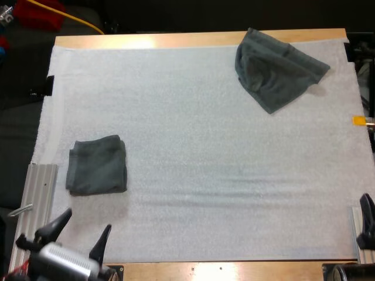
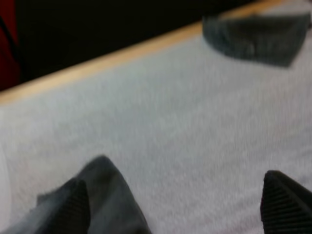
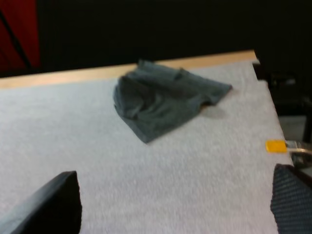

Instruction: Pick towel from pile, fold and stack

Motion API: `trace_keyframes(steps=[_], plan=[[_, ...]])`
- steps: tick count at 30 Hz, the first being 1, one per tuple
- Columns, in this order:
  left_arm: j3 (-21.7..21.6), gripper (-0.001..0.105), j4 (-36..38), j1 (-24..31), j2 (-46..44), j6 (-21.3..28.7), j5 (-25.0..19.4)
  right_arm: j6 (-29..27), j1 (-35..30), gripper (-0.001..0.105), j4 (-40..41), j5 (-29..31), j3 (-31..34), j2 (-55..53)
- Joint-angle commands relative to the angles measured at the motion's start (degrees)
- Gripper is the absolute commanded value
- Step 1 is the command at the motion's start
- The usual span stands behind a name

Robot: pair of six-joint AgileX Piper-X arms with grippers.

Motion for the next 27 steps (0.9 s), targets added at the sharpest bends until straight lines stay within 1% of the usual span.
trace_keyframes(steps=[1, 5, 7, 12, 16, 18, 23, 27], plan=[[0.07, 0.07, 0.1, -0.29, -1.53, -0.19, -0.48, -0.01, -0.23, 0.077, 0.12, -0.41, -0.52, -1.46], [0.07, 0.07, 3.36, -0.29, -6.19, -0.19, -0.48, -0.01, -0.23, 0.077, 0.12, -0.41, -0.52, -6.1], [0.07, 0.07, 6.14, -0.29, -8.4, -0.19, -0.48, -0.01, -0.23, 0.077, 0.12, -0.41, -0.52, -8.61], [0.07, 0.07, 10.66, -0.29, -11.68, -0.24, -0.48, 0.12, -0.23, 0.077, 0.83, -0.41, -0.6, -13.45], [-0.1, 0.07, 14.4, -0.29, -13.04, -0.43, -0.48, 0.3, -0.23, 0.077, 4.58, -0.56, -0.63, -13.23], [-0.08, 0.07, 15.05, -0.29, -13.03, -0.43, -0.48, 0.3, -0.23, 0.077, 5.9, -0.56, -0.53, -13.23], [0.45, 0.07, 13.43, -0.29, -13.03, -0.1, -0.48, 0.3, -0.23, 0.077, 4.98, -0.44, -0.54, -13.23], [3.81, 0.07, 7.0, -0.29, -12.89, -0.07, -0.17, 0.3, -0.23, 0.077, 1.7, -0.44, 0.11, -13.23]])
